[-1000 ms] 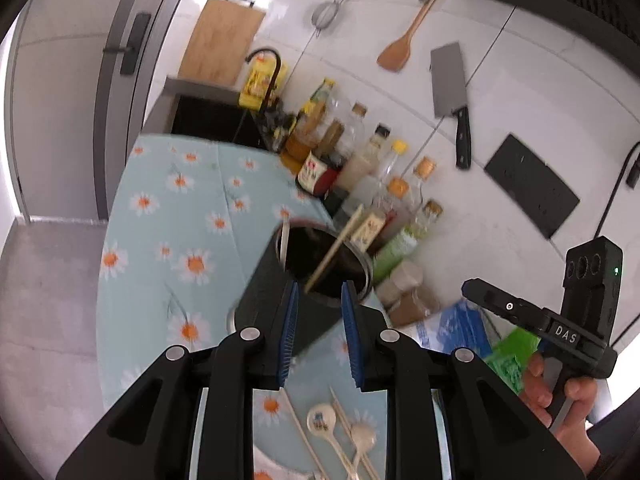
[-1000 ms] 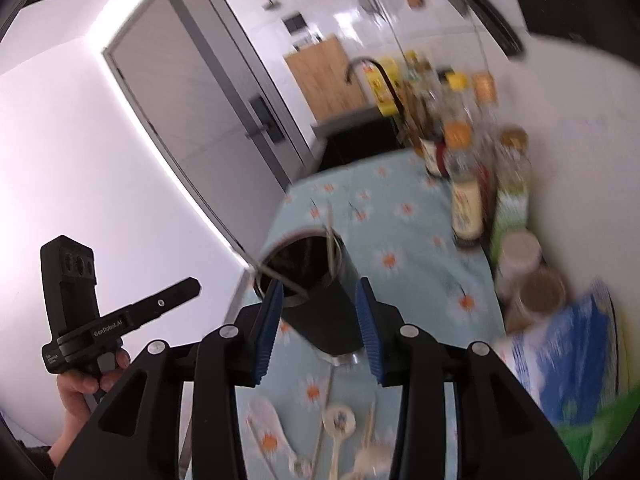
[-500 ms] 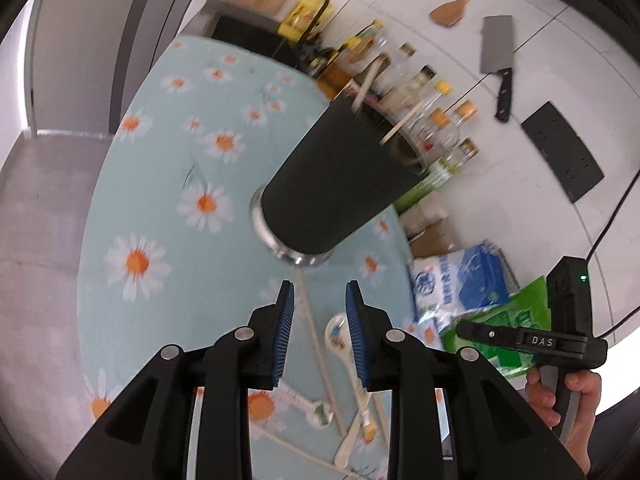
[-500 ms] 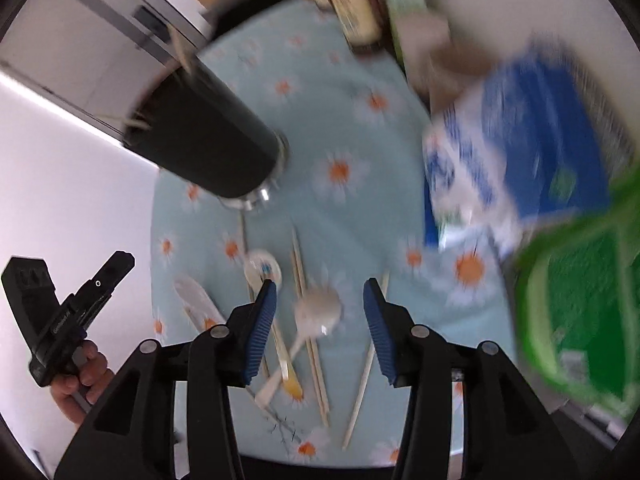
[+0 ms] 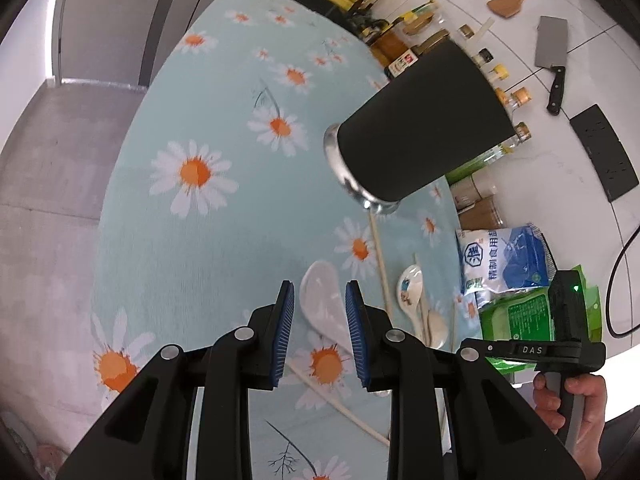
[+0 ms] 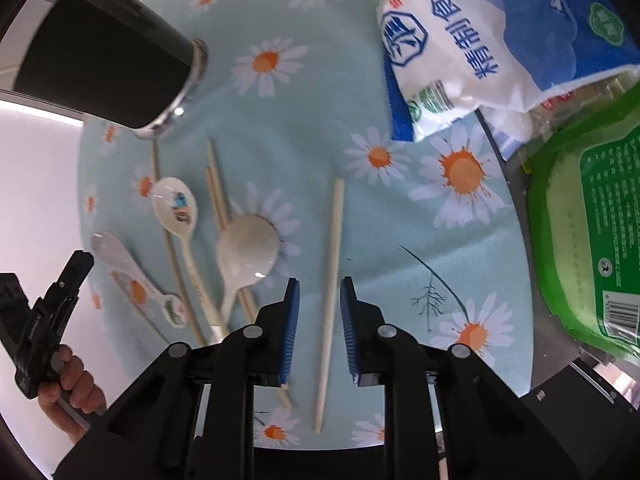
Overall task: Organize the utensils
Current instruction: 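Move the right gripper back to the table and grasp a chopstick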
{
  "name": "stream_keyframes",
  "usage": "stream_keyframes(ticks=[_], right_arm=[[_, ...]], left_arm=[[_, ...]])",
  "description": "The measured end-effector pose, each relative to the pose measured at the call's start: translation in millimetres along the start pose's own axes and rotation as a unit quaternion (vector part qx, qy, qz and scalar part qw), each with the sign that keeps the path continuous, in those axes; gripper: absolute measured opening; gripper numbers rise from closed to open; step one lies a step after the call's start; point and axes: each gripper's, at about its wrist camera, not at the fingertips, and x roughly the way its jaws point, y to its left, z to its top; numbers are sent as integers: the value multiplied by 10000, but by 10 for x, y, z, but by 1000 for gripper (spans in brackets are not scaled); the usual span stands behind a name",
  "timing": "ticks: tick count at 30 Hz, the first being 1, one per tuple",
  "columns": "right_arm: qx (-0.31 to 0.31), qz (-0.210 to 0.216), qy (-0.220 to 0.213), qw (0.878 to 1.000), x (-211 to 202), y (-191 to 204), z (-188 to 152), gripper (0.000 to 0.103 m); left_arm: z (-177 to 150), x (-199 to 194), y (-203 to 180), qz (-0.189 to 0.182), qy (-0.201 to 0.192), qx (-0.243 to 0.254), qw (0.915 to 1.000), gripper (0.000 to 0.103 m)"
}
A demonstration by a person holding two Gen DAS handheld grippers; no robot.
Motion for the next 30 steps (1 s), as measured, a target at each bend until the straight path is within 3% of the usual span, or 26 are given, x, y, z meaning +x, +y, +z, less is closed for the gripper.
stream_keyframes(ticks=[9, 14, 18, 24, 26, 30], right_arm=[[108, -418, 217, 9988, 258, 165, -74, 17], [6, -725, 123, 9973, 339, 254, -142, 14], [-9, -1042, -47, 9945, 413, 405, -224, 6], [101, -886, -109, 9960, 449, 387, -283, 5], [74, -548, -39, 9985, 436, 314, -295, 5], [-52, -457, -201, 9987, 322, 307, -322, 5]], left_arm=[[-9, 92, 79, 13, 165, 8, 9999, 25], [-6, 135, 94, -2, 227, 23, 9997, 25], [-22, 185, 50, -9, 257, 131, 9996, 25], [-21, 224, 64, -19, 297, 126, 9995, 25], [-17, 231, 61, -26, 305, 99, 9995, 25], [-7, 243, 47, -29, 289, 82, 9995, 25]])
